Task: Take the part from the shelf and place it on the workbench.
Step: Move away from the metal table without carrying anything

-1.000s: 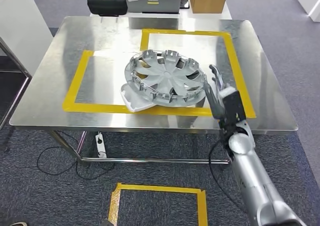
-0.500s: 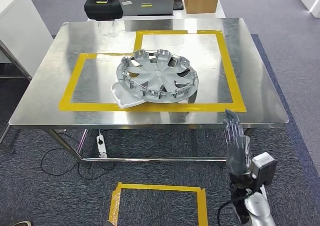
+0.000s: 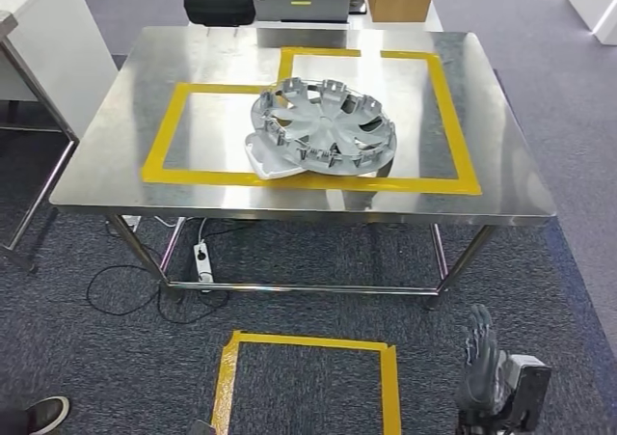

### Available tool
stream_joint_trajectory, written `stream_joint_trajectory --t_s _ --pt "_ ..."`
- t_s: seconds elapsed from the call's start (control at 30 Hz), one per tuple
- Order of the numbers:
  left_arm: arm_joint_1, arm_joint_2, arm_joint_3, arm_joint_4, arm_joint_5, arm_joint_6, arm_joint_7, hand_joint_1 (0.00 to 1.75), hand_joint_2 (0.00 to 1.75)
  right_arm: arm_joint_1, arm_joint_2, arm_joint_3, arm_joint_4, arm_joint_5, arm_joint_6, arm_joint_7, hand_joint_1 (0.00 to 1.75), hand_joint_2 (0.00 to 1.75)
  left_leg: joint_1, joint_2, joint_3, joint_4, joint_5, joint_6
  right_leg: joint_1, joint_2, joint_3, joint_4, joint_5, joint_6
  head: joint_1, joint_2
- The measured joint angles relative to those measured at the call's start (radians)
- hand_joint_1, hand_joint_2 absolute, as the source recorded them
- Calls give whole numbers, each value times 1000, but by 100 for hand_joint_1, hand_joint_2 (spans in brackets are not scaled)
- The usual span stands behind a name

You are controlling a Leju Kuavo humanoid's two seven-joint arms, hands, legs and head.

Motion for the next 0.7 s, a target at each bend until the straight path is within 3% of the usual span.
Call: stream_joint_trajectory --t_s 0.03,0.07,0.1,0.13,0.2,0.23,0.3,0.37,0.4,0.43,0.5,0.53,0.57,0.6,0.63,0.7 --pt "2 -2 6 0 2 1 6 0 0 1 12 -32 30 19 -14 4 0 0 -1 1 -15 1 11 0 0 0 -5 63 -35 3 1 0" --pt "5 -4 12 0 3 2 10 0 0 1 23 -67 66 49 -28 3 0 0 -1 2 -30 3 22 -1 -1 0 -1 108 -44 6 2 0" --pt "7 -6 18 0 5 3 12 0 0 -1 32 -100 104 90 -44 -1 0 0 0 4 -46 7 32 -3 -1 0 16 125 -28 8 3 0" --pt "9 -8 24 0 6 3 14 0 0 -4 41 -135 146 134 -59 -6 0 0 0 4 -62 12 40 -5 -2 0 51 105 1 9 3 0" --pt "10 -11 35 0 6 4 15 0 0 -19 55 -211 239 213 -71 -16 0 0 -1 5 -86 28 52 -13 -4 0 164 -18 32 10 4 0" --pt "10 -13 40 0 5 4 15 0 0 -31 59 -249 289 243 -70 -21 0 0 -2 5 -96 37 56 -19 -4 1 219 -91 23 7 4 0" --pt "9 -14 47 -1 2 6 15 0 0 -64 63 -331 406 311 -81 -35 0 0 -5 7 -108 48 69 -30 -3 3 269 -178 -6 -1 5 0" --pt "10 -15 57 -1 -1 8 15 0 0 -92 64 -408 537 403 -124 -51 0 0 -3 6 -116 52 75 -42 -3 0 257 -189 -6 -16 6 0" --pt "12 -15 63 -1 -1 8 15 0 0 -104 62 -439 601 451 -152 -55 0 0 -2 5 -122 63 57 -49 -4 -2 249 -190 1 -27 5 0" --pt "14 -15 68 -1 -2 8 15 0 0 -117 59 -463 665 496 -176 -52 0 0 0 3 -128 88 21 -55 -5 -4 241 -191 11 -37 4 0" --pt "16 -14 74 -1 -2 7 14 0 0 -147 49 -493 785 575 -214 -32 0 0 4 2 -147 192 -85 -65 -3 -5 217 -191 31 -49 1 0" --pt "15 -13 78 -1 -2 6 13 0 0 -161 43 -500 840 608 -224 -16 0 0 4 2 -154 253 -124 -68 -1 -6 205 -190 42 -51 0 0" --pt "14 -13 82 -1 -3 5 12 0 0 -173 38 -502 890 637 -231 4 0 0 5 1 -155 300 -138 -69 1 -7 193 -189 53 -50 0 0" --pt "13 -12 86 -1 -3 3 11 0 0 -185 33 -502 936 664 -234 29 0 0 5 1 -144 320 -128 -69 2 -8 181 -186 64 -50 0 0" --pt "12 -11 89 -1 -4 2 10 0 0 -197 27 -501 979 687 -235 59 0 0 5 1 -119 306 -100 -66 4 -9 167 -183 75 -50 0 0" --pt "11 -8 90 -1 -9 0 10 0 0 -219 19 -496 1052 731 -230 133 0 0 3 -1 -28 188 -47 -54 7 -9 140 -174 93 -47 0 0"
